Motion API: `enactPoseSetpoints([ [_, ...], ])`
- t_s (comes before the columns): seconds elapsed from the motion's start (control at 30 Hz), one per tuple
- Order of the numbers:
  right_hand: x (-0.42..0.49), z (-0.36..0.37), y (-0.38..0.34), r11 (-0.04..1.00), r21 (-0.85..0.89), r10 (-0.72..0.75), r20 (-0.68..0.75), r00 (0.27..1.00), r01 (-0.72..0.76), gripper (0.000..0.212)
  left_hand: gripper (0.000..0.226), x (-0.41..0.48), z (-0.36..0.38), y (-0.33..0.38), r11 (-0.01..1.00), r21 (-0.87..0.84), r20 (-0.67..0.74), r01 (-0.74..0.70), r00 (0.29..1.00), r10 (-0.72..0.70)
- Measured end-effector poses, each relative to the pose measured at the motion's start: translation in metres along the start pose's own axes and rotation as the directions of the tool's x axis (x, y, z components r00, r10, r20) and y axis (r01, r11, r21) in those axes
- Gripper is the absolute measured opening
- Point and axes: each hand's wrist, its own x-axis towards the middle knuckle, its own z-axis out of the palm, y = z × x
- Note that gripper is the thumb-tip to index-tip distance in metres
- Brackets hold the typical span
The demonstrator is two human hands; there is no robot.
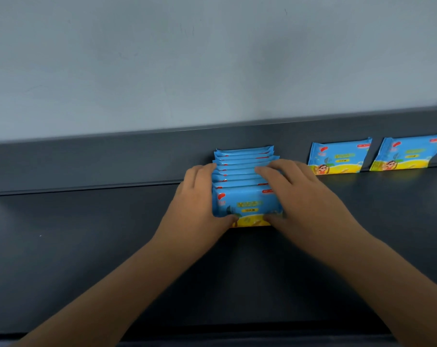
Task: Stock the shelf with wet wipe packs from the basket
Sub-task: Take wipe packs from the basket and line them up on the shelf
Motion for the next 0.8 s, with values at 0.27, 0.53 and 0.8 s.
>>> enactPoseSetpoints([
  [0.27, 0.005, -0.015, -0.022, 0.999, 0.047, -0.013, -0.019, 1.0, 0.014, 0.067, 0.082, -0.011, -0.028, 0.003, 0.961, 0.269, -0.023, -0.071, 0.997, 0.08],
  [0.53, 0.018, -0.006, -0.123, 0.92, 0.358, -0.135, -0.093, 0.986, 0.16, 0.061, 0.07, -0.07, -0.085, -0.02, 0.879, 0.455, -0.271, 0.139, 0.962, -0.012],
  [0.8, 0.02, 0.024, -0.281, 0.724, 0.538, -0.486, -0.045, 0.873, 0.431, 0.057, 0.061, -0.21, -0.162, -0.073, 0.753, 0.412, -0.505, 0.514, 0.816, -0.28],
])
